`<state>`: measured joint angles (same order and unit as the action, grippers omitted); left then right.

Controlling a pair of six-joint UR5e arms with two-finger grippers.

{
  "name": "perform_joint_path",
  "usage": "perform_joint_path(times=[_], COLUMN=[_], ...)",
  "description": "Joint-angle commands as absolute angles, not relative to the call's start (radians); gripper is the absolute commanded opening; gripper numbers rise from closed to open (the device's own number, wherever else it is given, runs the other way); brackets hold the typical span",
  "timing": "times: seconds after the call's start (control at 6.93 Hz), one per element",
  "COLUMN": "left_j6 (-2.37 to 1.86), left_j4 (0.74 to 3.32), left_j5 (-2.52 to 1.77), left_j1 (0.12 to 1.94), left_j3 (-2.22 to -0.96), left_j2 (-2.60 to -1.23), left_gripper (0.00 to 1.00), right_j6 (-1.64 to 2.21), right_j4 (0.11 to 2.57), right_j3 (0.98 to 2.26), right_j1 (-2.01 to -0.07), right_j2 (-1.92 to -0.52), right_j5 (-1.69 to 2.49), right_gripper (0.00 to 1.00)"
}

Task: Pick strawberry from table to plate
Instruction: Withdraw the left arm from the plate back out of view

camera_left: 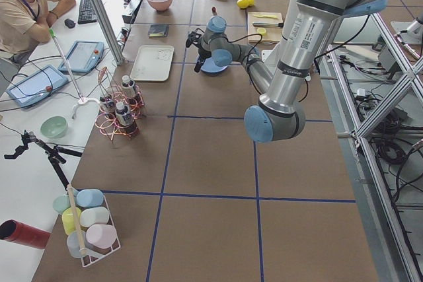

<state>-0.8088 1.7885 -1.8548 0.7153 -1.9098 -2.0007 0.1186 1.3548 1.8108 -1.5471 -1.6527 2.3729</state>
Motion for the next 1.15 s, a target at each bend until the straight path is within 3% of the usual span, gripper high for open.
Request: perform_joint_path(times=[0.0, 0.14, 0.58, 0.72, 1.01], left_j6=[-0.477, -0.222, 0.101, 0.205, 0.206], left_j4=[1.593, 1.576, 1.531, 1.535, 1.526], left_j5=[-2.254, -2.355, -2.35, -2.359, -2.352], left_j1=[1.116, 1.294, 1.504, 1.543, 1.545], left_j3=[-1.944, -1.871, -1.697, -1.684, -1.678], left_j2=[-1.888, -1.793, -1.672, -1.589, -1.56], left_gripper=[1.0, 1.0, 1.0, 1.0, 1.0], right_j6=[0.126, 0.133, 0.135, 0.144, 0.268], right_j4=[1.336, 1.278, 1.272, 1.272, 1.238], right_j3=[1.828, 1.827, 1.828, 1.832, 1.847], right_j1=[-1.537, -1.528, -1.496, -1.474, -1.375], right_j2=[-1.635, -1.64, -1.644, -1.644, -1.646], right_j5=[2.375, 2.399, 2.436, 2.434, 2.421], right_gripper=[1.0, 1.0, 1.0, 1.0, 1.0])
